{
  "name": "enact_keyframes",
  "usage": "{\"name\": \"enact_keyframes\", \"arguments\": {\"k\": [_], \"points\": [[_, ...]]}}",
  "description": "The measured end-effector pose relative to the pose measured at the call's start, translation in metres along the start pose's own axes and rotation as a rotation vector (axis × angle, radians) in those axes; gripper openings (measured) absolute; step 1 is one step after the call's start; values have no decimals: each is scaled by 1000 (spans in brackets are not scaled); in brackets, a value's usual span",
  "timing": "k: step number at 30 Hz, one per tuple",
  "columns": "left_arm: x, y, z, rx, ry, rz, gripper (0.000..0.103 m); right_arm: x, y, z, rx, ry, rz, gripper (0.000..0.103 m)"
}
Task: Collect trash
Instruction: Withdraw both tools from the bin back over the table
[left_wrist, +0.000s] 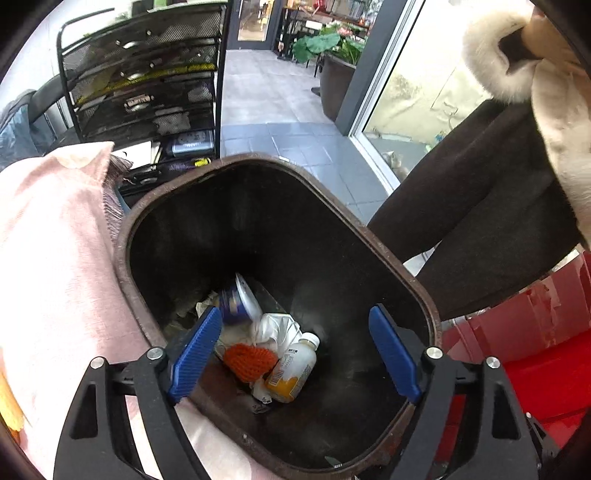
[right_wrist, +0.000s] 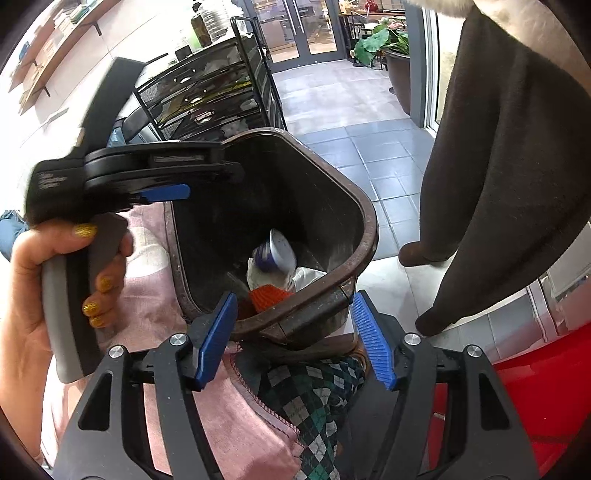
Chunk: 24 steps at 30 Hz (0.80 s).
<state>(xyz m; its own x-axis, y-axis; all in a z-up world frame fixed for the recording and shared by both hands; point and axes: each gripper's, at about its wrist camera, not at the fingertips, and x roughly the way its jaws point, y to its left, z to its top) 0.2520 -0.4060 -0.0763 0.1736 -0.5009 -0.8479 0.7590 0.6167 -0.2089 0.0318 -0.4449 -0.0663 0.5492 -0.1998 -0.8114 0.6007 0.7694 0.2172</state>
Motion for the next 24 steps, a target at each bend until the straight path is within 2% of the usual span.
{"name": "enact_keyframes", "arguments": {"k": [6,9,17,20,24], "points": [[-29,9,-18,-10,-52,-30,85,0,-1,-1,7,1,8,66],[-45,17,-28,-15,-72,-38,85,1,5,0,1,-4,17,71],[-101,54,-73,-40,-167,18,86,3,41,2,-51,-9,99,72],[-127,79,-94,-73,-211,67,86,7,69,5,-102,12,164,72],[-167,115,-127,-128,-291,235,88,10,110,6,-166,33,241,72]]}}
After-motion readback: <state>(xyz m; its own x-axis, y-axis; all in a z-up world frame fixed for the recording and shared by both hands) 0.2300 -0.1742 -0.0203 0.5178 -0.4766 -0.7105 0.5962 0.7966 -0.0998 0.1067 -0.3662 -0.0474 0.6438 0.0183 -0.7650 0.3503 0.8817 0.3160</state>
